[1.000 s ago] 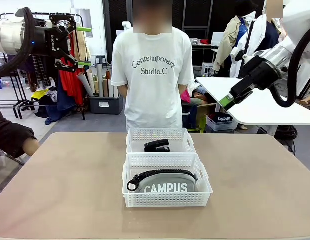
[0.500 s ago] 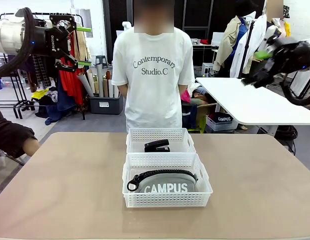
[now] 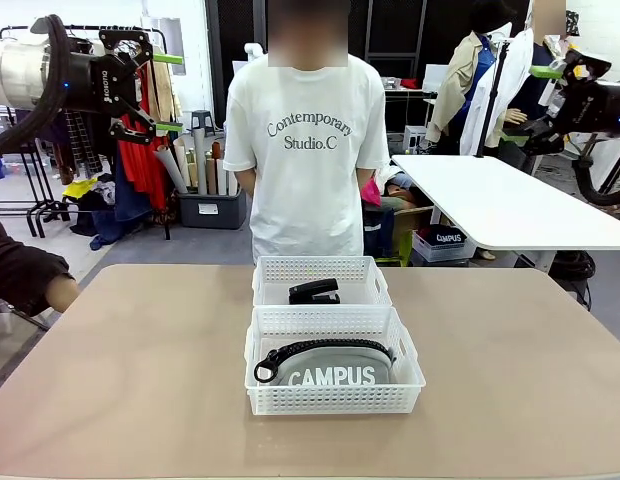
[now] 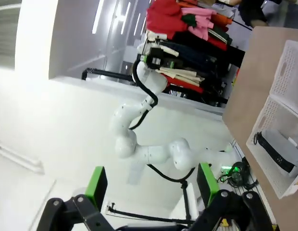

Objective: Distribute items into two baskets.
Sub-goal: Place the picked Stapler into the Organizing basket as instructed by the person.

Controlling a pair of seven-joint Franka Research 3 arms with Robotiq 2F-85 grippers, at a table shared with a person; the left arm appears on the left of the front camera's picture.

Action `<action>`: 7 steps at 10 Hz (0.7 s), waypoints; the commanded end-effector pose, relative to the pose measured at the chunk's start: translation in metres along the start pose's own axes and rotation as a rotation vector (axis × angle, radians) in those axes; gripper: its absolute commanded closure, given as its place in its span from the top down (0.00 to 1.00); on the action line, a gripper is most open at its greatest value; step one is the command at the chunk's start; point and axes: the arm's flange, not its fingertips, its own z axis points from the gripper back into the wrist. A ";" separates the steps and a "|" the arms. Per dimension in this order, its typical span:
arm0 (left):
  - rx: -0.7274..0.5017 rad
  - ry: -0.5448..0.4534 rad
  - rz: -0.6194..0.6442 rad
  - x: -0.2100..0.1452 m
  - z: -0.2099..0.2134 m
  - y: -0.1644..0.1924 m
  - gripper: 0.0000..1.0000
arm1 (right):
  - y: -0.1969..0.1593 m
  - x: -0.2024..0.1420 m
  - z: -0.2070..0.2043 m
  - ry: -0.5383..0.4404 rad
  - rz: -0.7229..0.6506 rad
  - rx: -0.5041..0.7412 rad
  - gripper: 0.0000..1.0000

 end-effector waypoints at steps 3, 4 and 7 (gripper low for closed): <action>-0.004 0.002 -0.002 -0.002 0.000 -0.002 1.00 | 0.017 0.032 -0.006 -0.039 -0.105 -0.067 1.00; -0.004 0.002 -0.002 -0.002 0.000 -0.002 1.00 | 0.018 0.035 -0.011 -0.042 -0.112 -0.084 1.00; -0.004 0.002 -0.002 -0.002 0.000 -0.002 1.00 | 0.022 0.049 -0.021 -0.032 -0.130 -0.148 1.00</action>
